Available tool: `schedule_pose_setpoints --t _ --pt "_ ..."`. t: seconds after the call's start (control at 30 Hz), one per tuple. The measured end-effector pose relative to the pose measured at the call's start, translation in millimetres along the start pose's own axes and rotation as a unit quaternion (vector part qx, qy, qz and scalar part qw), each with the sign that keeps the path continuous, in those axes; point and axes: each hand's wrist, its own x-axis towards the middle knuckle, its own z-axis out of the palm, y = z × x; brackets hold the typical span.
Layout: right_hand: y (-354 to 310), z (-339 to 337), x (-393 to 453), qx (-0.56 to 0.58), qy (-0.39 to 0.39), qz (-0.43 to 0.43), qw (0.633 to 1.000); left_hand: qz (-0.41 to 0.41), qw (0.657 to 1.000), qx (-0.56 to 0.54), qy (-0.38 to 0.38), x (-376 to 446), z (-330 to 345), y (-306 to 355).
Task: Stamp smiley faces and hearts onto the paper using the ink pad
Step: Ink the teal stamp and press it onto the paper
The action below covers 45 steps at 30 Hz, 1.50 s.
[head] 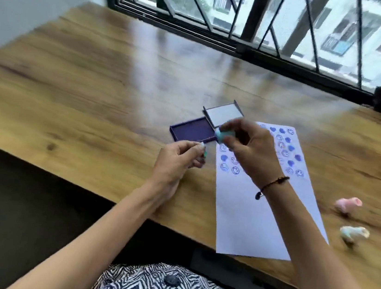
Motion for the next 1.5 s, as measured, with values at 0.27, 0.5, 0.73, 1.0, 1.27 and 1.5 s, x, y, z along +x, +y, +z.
schedule_pose_setpoints --t 0.27,0.5,0.73,1.0,1.27,1.5 --pt "-0.9 69.6 46.1 -0.306 -0.087 -0.130 0.939 0.011 0.997 -0.040 0.065 -15.2 -27.5 4.5" --pt "-10.3 57.2 70.1 -0.279 -0.101 -0.121 0.947 0.009 0.996 -0.030 0.083 -19.7 -29.1 8.1" --pt "-2.5 65.5 47.9 -0.335 -0.143 -0.128 0.922 0.005 0.996 -0.021 0.092 -15.4 -18.9 1.1" --pt "47.0 -46.1 -11.4 -0.093 0.142 0.101 0.980 0.108 0.975 0.190 -0.030 -7.2 34.9 -12.0" --pt "80.7 -82.2 -45.6 -0.279 0.054 0.138 0.949 0.239 0.892 0.376 -0.082 3.9 89.3 -33.4" --pt "78.2 -73.5 -40.0 -0.376 0.028 0.114 0.919 0.231 0.897 0.368 -0.078 6.2 87.1 -36.5"
